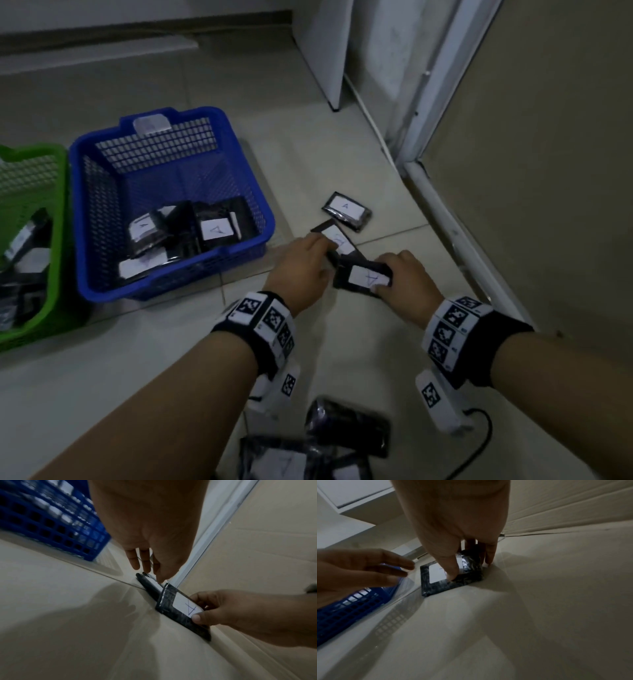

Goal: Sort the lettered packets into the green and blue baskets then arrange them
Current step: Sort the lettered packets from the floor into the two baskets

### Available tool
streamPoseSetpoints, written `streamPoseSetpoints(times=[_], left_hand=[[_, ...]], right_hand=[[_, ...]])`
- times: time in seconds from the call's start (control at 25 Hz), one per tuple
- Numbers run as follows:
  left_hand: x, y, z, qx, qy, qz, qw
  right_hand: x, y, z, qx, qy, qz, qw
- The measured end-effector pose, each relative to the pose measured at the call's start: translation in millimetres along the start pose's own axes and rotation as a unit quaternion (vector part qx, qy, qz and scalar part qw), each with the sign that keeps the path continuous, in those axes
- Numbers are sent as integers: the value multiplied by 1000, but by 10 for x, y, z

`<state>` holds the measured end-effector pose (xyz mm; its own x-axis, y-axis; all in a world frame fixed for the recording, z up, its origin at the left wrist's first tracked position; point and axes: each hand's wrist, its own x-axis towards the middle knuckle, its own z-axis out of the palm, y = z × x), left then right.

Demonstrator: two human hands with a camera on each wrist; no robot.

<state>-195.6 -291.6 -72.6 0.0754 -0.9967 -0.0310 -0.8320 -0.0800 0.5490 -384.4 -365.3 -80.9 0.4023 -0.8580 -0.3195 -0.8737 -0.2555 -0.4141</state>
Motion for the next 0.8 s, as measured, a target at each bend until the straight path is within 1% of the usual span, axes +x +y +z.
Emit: streamPoseSetpoints(times=[0.08,0.2,0.24,0.28,0.36,0.44,0.52,0.64,0.72,0.8], left_hand=[[194,71,30,37,-44,-17,998],[413,92,47,127,-152,-15,980],[451,69,45,159,-168,-8,973],[474,49,54,187,-166,1,968],[432,-5,63,214,-127,0,969],[304,-61,76,201,-87,-45,975],[121,-113,93,150,-58,-80,984],[-199,-131,94,26,0,-76,997],[-459,-141,47,-19,37,-83,996],[-717,-161,-40,-38,71,-91,993]], right_hand=[[-47,26,-10,57,-14,7,998],[-132,96,-35,126,-6,25,992],[-161,116,-40,154,5,39,987],[-185,147,-46,183,18,54,982],[-207,181,-57,242,39,79,966],[-199,179,-66,296,45,93,950],[-173,146,-54,325,43,90,941],[-155,4,-14,371,41,78,924],[-160,-172,13,398,33,69,914],[-174,-361,19,405,25,43,913]])
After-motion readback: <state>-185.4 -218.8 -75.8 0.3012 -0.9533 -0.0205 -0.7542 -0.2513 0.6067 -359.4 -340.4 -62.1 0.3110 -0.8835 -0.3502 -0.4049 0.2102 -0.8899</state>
